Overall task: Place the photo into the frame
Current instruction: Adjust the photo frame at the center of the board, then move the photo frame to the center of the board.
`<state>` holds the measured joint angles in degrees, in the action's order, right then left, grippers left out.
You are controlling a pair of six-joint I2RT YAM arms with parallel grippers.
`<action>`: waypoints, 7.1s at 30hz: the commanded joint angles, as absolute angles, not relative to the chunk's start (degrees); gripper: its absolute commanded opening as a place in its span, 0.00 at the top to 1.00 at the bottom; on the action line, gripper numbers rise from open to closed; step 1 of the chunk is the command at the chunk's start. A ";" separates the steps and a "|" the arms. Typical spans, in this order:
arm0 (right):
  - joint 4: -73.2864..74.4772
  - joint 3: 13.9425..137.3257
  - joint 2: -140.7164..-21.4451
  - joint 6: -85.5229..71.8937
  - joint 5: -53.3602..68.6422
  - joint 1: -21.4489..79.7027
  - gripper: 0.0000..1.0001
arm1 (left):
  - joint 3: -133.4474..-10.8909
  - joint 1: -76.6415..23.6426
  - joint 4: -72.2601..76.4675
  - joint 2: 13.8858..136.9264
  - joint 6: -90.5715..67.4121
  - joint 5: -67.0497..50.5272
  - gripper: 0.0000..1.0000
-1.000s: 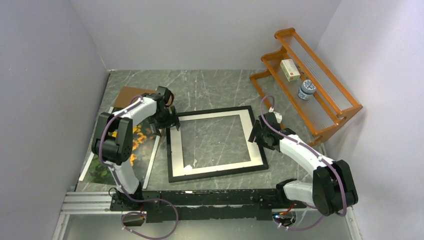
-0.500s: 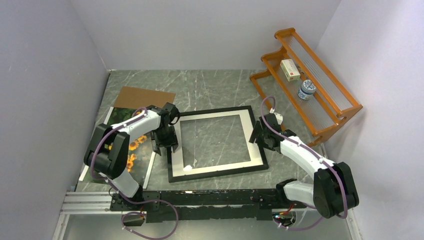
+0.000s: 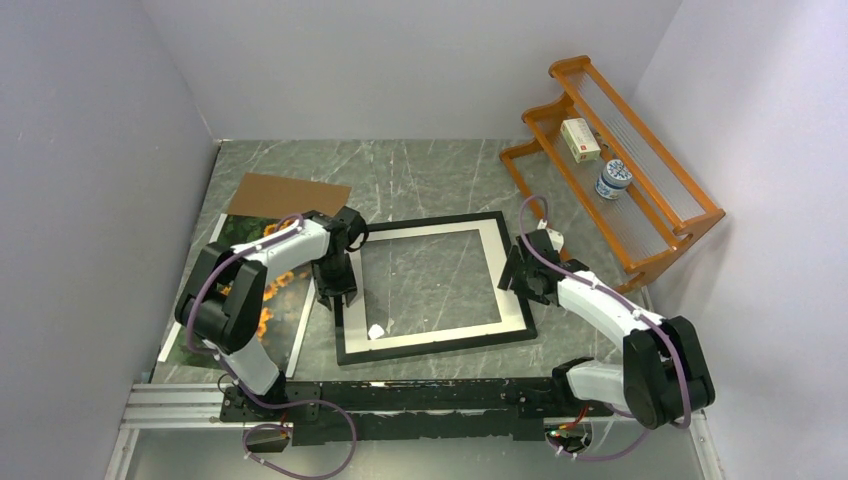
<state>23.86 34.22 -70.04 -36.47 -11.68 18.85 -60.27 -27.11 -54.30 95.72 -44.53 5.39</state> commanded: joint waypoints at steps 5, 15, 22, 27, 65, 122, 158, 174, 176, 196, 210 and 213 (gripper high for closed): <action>21.06 34.01 -71.51 -35.95 -12.00 18.92 0.29 | -62.72 -27.59 -56.43 97.29 -45.49 10.21 0.60; 20.66 33.89 -72.59 -35.92 -11.84 18.94 0.30 | -62.79 -27.60 -55.50 95.29 -45.25 9.37 0.89; 21.35 34.48 -71.89 -35.95 -11.36 18.97 0.30 | -60.77 -27.53 -52.83 93.58 -44.51 6.16 0.97; 22.68 35.82 -69.78 -36.16 -10.94 18.93 0.29 | -60.23 -27.57 -52.54 90.62 -44.57 6.63 0.91; 25.21 62.50 -95.82 -22.12 -18.65 16.46 0.47 | -53.94 -14.82 -36.07 88.67 -38.76 -1.58 0.36; 23.49 60.04 -97.91 -21.17 -7.67 11.24 0.61 | -53.85 -12.65 -34.81 91.57 -37.69 -5.85 0.38; 40.50 48.55 -71.25 -27.49 -6.03 10.83 0.27 | -56.31 -12.60 -38.86 86.24 -40.27 -2.69 0.13; 37.03 41.66 -73.07 -30.02 4.06 10.64 0.23 | -59.66 -12.64 -35.29 96.41 -38.59 -7.99 0.19; 35.82 41.81 -74.19 -29.64 4.60 10.48 0.23 | -60.41 -12.62 -34.70 97.33 -38.01 -9.02 0.20; 25.91 50.71 -84.05 -27.16 12.58 9.67 0.25 | -70.23 -12.60 -30.34 105.23 -31.58 -19.01 0.26; 27.75 69.52 -97.57 -30.42 1.43 9.59 0.24 | -66.14 -12.58 -29.35 100.11 -32.27 -17.81 0.27; 32.05 71.25 -96.37 -32.59 -4.01 9.43 0.23 | -64.00 -12.50 -30.50 96.14 -31.72 -13.25 0.23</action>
